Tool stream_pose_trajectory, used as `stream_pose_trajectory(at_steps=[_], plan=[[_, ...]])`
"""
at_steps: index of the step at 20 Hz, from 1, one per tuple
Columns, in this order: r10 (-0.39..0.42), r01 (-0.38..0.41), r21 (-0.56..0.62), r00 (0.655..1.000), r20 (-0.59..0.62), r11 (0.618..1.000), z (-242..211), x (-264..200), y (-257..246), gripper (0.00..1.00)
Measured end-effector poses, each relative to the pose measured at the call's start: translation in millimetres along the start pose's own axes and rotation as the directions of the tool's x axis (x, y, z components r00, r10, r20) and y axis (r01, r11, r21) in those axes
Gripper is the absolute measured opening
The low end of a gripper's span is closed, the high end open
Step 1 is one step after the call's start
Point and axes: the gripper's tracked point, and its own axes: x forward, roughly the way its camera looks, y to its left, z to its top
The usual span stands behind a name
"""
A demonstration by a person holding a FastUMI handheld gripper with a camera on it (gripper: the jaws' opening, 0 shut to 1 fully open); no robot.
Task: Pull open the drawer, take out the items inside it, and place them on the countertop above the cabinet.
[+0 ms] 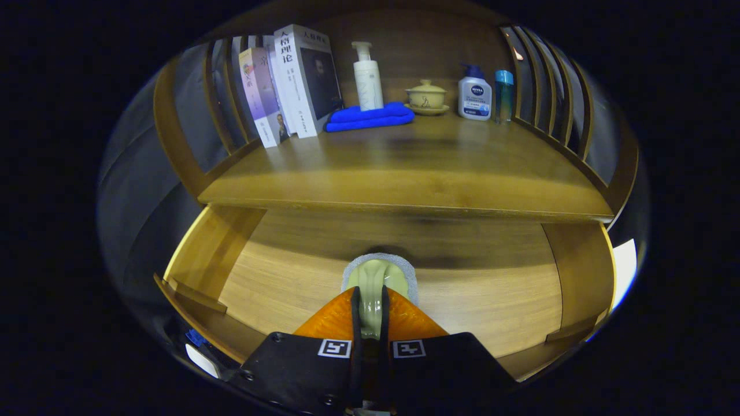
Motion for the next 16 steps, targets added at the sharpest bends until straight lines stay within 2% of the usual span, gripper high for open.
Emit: stream_pose_trajectory(at_steps=[7,14,16], plan=[[0.047,-0.047,-0.008,0.995,0.090,0.999,14.6,-29.6,8.1,0.12],[0.091,-0.088,-0.027,0.974,0.207,0.996,50.2,-68.0,21.1,0.12],[0.078,-0.072,-0.034,0.969,0.236,0.997,63.9,-73.3,18.2,0.12]])
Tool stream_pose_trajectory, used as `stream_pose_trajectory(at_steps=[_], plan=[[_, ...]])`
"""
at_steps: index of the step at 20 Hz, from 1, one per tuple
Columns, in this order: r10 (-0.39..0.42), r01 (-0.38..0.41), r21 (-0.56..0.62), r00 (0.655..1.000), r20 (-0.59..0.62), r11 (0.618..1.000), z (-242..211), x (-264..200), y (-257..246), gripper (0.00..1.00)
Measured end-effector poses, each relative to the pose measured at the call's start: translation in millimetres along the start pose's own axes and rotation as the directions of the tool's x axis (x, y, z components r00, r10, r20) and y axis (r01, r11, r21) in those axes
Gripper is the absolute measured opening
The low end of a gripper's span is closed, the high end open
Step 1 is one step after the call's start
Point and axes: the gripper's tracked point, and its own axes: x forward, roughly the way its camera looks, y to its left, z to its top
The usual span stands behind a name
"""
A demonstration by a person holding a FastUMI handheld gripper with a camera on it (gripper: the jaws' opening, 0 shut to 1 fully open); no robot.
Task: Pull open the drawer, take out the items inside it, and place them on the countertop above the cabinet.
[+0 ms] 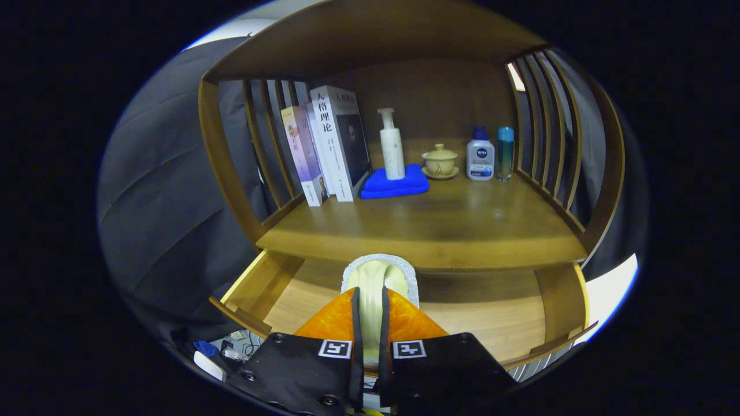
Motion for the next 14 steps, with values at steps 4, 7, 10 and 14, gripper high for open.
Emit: stream_pose_trajectory(at_steps=[4,7,10,14], plan=[[0.003,-0.004,0.026,1.000,0.018,1.000,19.5,1.3,2.8,0.12],[-0.008,0.006,0.040,0.999,0.035,0.999,37.5,6.1,1.6,0.12],[-0.017,0.014,0.053,0.999,0.042,0.999,53.6,14.1,1.0,0.12],[-0.042,0.038,0.079,0.998,0.045,0.996,72.6,29.8,-5.7,0.12]])
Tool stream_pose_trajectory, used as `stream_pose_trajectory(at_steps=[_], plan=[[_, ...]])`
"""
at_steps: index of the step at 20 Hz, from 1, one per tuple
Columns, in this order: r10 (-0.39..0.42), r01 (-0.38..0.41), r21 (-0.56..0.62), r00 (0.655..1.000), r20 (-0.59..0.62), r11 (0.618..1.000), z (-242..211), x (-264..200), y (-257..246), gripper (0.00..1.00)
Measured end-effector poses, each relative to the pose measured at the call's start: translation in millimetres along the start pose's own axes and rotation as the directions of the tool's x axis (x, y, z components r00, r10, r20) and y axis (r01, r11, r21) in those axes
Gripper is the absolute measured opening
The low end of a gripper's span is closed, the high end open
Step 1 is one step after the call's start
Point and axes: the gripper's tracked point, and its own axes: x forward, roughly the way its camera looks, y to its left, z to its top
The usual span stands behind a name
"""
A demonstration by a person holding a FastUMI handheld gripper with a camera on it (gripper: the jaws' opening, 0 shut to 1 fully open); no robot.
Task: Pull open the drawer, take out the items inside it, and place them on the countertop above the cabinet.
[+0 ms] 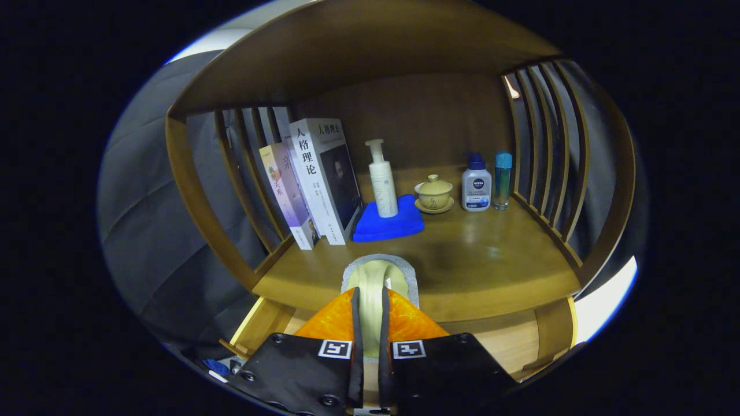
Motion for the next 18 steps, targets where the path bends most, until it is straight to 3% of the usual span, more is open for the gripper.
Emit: stream_pose_trajectory(at_steps=[11,15,18], plan=[[-0.088,0.091,0.060,0.995,-0.045,0.994,15.6,53.5,-27.8,0.12],[-0.105,0.107,0.073,0.994,-0.033,0.992,18.1,66.0,-30.9,0.15],[-0.100,0.102,0.069,0.995,-0.027,0.992,14.2,72.2,-28.6,0.23]])
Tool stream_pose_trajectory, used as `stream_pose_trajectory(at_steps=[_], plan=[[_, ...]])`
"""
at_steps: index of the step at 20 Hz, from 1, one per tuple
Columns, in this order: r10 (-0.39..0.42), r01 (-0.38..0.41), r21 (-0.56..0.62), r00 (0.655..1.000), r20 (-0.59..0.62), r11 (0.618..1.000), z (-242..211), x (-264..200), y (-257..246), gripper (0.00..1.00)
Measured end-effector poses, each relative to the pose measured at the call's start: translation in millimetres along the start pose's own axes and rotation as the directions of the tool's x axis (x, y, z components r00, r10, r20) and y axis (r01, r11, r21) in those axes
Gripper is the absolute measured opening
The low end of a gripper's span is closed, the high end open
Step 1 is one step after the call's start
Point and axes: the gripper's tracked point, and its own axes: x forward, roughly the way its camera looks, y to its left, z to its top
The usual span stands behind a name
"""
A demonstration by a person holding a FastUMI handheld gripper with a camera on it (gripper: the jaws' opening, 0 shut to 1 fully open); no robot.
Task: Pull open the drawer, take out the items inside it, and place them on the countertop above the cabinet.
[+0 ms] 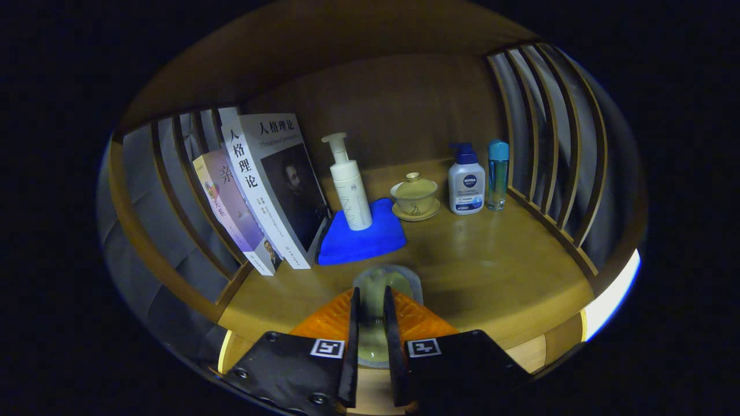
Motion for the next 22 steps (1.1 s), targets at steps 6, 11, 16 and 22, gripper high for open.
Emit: stream_pose_trajectory(at_steps=[6,11,16,22], plan=[[-0.008,0.010,-0.021,0.995,0.102,1.000,1.4,-18.0,2.4,0.77],[0.010,0.015,-0.121,0.980,0.201,0.993,-4.0,-57.7,13.2,0.98],[0.028,0.041,-0.204,0.945,0.327,0.978,-10.6,-112.4,20.7,0.98],[0.029,0.064,-0.226,0.922,0.386,0.972,-35.8,-155.6,16.2,0.98]])
